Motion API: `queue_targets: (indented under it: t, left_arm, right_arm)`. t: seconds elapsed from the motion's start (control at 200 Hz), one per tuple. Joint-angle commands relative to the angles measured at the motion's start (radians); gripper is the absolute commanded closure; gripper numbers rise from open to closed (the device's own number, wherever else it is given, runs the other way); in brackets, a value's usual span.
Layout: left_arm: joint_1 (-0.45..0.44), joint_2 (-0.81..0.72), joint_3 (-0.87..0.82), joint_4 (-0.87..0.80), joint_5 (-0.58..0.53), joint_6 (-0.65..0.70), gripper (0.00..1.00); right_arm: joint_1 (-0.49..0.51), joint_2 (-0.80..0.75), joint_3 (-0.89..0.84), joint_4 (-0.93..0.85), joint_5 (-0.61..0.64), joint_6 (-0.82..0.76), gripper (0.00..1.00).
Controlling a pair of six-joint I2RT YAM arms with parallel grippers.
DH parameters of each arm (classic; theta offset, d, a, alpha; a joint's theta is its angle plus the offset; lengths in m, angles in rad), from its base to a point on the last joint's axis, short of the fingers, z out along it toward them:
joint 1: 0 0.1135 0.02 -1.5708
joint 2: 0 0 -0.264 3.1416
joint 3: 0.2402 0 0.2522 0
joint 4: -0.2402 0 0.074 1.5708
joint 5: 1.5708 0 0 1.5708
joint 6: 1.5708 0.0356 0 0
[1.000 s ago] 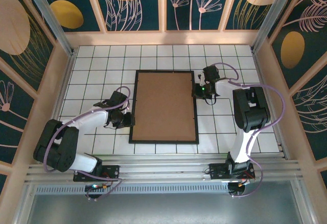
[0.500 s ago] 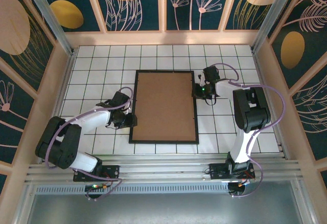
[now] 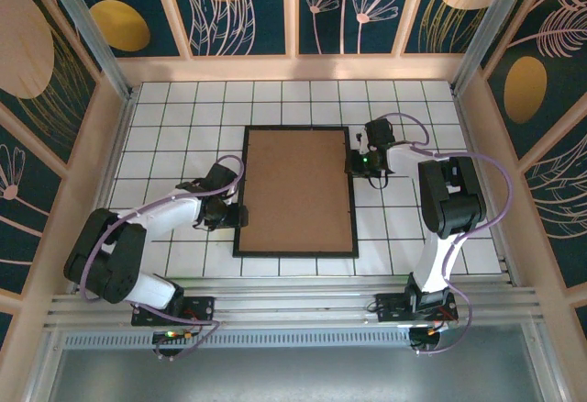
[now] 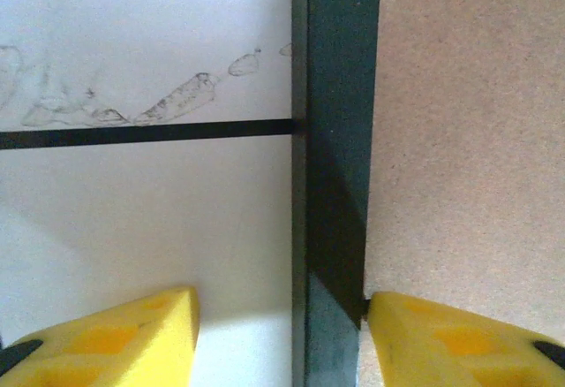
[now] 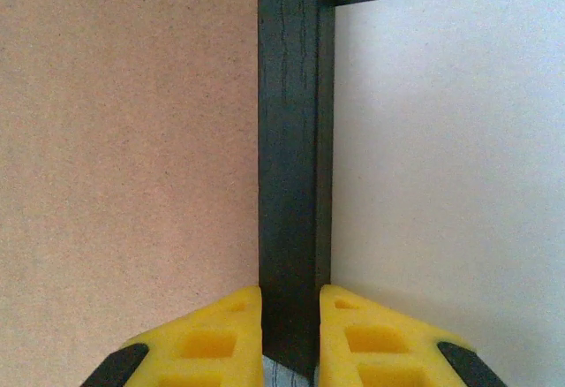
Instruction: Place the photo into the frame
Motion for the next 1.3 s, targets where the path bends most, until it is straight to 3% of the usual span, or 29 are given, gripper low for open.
queue_targets:
  t: [0.0,0.165,0.3,0.62,0.926,1.296]
  left_arm:
    - [0.012,-0.038,0.053,0.081,-0.049,0.007,0.41]
    - [0.084,-0.075,0.062,0.152,0.032,-0.007,0.37]
    - [0.134,-0.074,0.064,0.227,0.081,-0.026,0.34]
    - [0.146,0.043,0.04,0.371,0.134,-0.069,0.28]
    - [0.145,0.127,0.011,0.452,0.203,-0.091,0.26]
    - [0.131,0.135,-0.046,0.519,0.384,-0.1,0.32]
  right_arm:
    - [0.022,0.007,-0.009,-0.086,-0.022,-0.008,0.81]
    - [0.02,-0.007,0.012,-0.098,-0.017,-0.01,0.77]
    - [0.016,-0.044,0.035,-0.107,-0.016,-0.002,0.67]
    - [-0.056,-0.163,-0.061,-0.019,-0.135,0.065,0.44]
    - [-0.047,-0.084,-0.101,0.076,-0.182,0.115,0.41]
    - [-0.019,0.017,-0.019,0.156,-0.278,0.17,0.51]
